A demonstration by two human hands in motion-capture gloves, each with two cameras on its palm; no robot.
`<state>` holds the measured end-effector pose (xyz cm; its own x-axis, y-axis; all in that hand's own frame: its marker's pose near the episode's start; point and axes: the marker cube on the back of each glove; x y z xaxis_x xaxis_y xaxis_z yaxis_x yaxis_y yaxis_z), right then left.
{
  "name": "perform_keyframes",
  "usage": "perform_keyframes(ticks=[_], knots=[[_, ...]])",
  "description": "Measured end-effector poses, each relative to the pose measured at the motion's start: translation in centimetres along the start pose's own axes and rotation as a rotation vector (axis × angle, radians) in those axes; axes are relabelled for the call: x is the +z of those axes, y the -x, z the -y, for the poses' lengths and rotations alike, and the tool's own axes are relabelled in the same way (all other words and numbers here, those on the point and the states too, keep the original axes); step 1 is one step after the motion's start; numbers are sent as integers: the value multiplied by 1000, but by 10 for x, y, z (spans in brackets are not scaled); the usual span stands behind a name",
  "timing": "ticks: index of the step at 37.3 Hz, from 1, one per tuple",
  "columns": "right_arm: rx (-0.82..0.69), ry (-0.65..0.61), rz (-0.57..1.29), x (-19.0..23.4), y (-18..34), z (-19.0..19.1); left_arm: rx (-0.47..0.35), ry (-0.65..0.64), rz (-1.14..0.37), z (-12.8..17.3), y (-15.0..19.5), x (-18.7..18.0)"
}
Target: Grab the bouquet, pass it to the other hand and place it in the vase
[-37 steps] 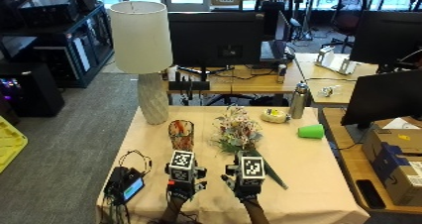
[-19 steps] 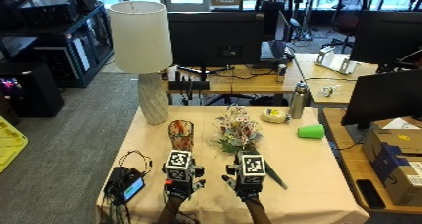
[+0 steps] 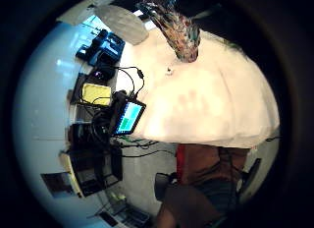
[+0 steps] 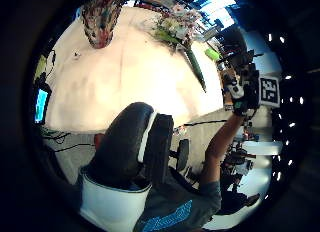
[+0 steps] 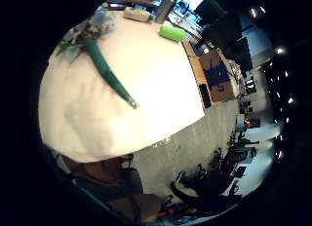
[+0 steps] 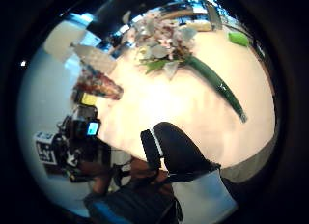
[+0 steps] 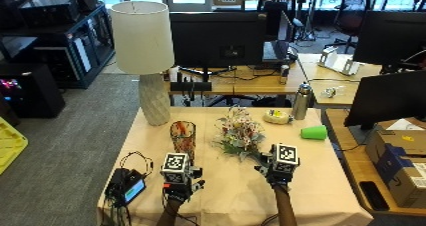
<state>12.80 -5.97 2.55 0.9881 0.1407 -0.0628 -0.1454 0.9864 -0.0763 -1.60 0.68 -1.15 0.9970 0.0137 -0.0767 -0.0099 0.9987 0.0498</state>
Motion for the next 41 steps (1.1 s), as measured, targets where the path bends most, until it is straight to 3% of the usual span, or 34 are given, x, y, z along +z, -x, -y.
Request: perform_keyframes(ticks=[13,19,29,31,37,41], knots=[[110,104,78,70,-49,50,-13,24,3,1,9,10],[59,72,260,42,-26,37,-16,36,-33,-3,8,10],[91,297,346,83,-29,21,-10,26,-51,0,13,17],[91,277,347,87,-29,21,-7,34,-61,-1,13,17],[189,82,123,86,-40,34,-3,68,-88,-3,10,20],[196,107,51,80,-39,32,-3,91,-83,-6,11,24]])
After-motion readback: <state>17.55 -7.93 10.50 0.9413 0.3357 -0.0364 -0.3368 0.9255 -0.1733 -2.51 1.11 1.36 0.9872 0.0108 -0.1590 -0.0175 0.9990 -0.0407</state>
